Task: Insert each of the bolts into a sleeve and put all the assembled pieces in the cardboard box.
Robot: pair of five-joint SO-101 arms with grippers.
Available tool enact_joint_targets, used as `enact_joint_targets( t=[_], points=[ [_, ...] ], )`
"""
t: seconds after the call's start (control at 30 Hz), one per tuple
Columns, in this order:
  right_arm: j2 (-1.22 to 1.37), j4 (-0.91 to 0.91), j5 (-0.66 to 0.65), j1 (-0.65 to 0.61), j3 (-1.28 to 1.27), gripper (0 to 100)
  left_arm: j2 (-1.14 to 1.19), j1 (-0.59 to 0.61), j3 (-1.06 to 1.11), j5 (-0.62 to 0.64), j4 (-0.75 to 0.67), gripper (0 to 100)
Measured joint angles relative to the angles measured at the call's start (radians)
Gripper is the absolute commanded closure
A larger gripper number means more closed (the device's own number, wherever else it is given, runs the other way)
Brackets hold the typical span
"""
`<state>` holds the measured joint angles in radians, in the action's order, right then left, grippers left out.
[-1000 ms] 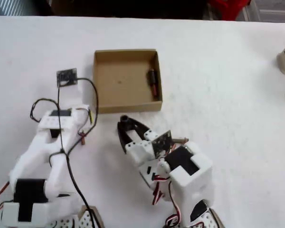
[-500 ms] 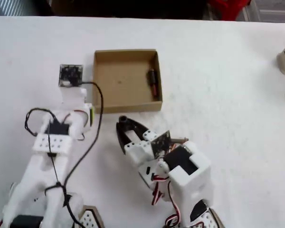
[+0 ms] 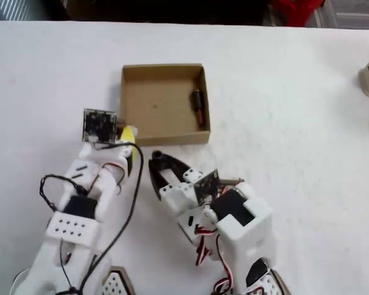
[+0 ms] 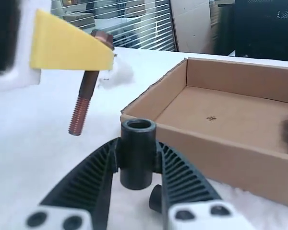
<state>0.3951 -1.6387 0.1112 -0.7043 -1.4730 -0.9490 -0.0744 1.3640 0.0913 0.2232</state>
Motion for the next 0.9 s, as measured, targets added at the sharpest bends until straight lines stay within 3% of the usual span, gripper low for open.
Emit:
enact_joint_targets(
  t=[0.37,0.6,0.9],
  points=[
    [0.0,0.0,0.0,0.0,0.0,98.4,-0.215,-0.087,0.149,0.0,-0.183,98],
    [0.0,0.028,0.0,0.0,0.018,98.3,-0.436,-0.109,0.253,0.002,-0.199,98],
    [0.0,0.028,0.0,0.0,0.023,98.3,-0.738,-0.112,0.341,0.187,-0.157,98]
  ],
)
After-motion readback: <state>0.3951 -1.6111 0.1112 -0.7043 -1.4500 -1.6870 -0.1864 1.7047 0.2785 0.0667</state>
